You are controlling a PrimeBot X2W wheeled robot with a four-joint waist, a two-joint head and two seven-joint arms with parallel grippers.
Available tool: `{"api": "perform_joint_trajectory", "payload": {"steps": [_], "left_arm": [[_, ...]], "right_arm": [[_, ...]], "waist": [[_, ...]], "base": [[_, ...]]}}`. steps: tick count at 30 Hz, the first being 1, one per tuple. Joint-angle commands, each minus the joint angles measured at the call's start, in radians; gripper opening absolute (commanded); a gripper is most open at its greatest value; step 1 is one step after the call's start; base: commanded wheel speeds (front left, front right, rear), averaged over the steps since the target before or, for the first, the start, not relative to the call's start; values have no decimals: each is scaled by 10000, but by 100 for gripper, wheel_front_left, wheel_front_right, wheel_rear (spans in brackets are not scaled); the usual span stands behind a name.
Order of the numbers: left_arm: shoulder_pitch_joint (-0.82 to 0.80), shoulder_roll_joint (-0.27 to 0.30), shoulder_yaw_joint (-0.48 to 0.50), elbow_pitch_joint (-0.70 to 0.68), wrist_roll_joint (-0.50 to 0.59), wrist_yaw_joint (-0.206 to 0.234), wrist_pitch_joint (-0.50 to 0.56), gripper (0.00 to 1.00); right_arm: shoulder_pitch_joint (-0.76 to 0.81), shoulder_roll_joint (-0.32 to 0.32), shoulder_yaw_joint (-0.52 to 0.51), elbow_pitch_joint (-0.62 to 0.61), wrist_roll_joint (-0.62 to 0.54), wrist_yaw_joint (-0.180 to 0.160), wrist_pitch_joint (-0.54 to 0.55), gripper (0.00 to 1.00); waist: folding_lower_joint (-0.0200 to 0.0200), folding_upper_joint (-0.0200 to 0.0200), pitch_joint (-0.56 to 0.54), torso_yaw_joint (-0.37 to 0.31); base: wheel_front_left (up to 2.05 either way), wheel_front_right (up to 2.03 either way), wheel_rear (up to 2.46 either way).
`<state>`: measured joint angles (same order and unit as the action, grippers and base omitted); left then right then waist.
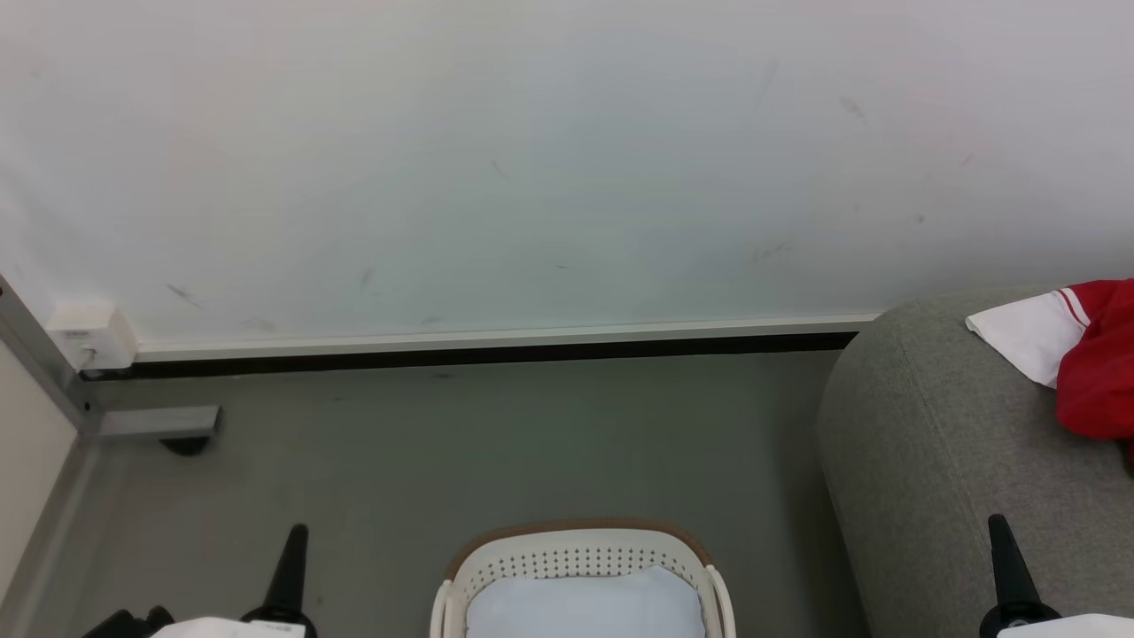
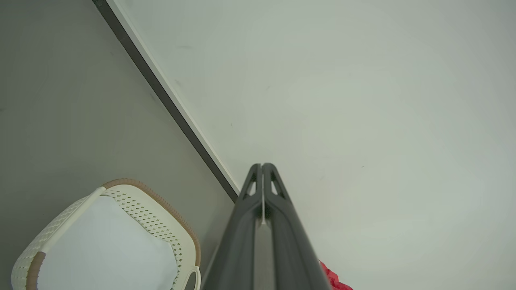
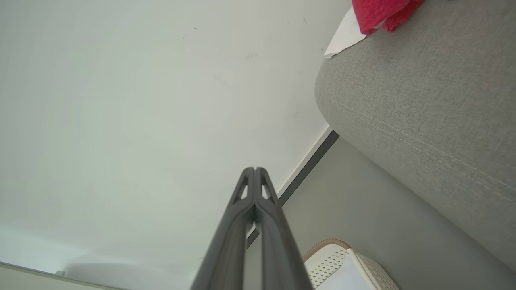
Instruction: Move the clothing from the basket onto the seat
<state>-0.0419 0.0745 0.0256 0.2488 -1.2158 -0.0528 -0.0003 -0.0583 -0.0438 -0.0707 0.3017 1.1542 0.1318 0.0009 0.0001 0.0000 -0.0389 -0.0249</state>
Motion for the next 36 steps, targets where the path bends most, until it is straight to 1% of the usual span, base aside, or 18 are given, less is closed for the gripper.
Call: {"api": "perform_joint_trajectory", "payload": {"steps": [1,18,36], "left_arm": [[-206,13,77,-92,-194,-84,54,0],[-404,-84,389,-78,-1613,-350,457,0],[-570,-164,668,-62,-2887,-601,840,0]], "right_arm": [[-179,-84,-43,-127,247,-11,63,0],[-314,-91,-199,-312,1833,-14,459,0],[-449,-96,-332,-454,3312,-17,832,0]], "waist": [[-1,0,5,3],[-1,0,135,80],[-1,0,273,162]], "base": [[0,0,0],[0,0,0],[0,0,0]]}}
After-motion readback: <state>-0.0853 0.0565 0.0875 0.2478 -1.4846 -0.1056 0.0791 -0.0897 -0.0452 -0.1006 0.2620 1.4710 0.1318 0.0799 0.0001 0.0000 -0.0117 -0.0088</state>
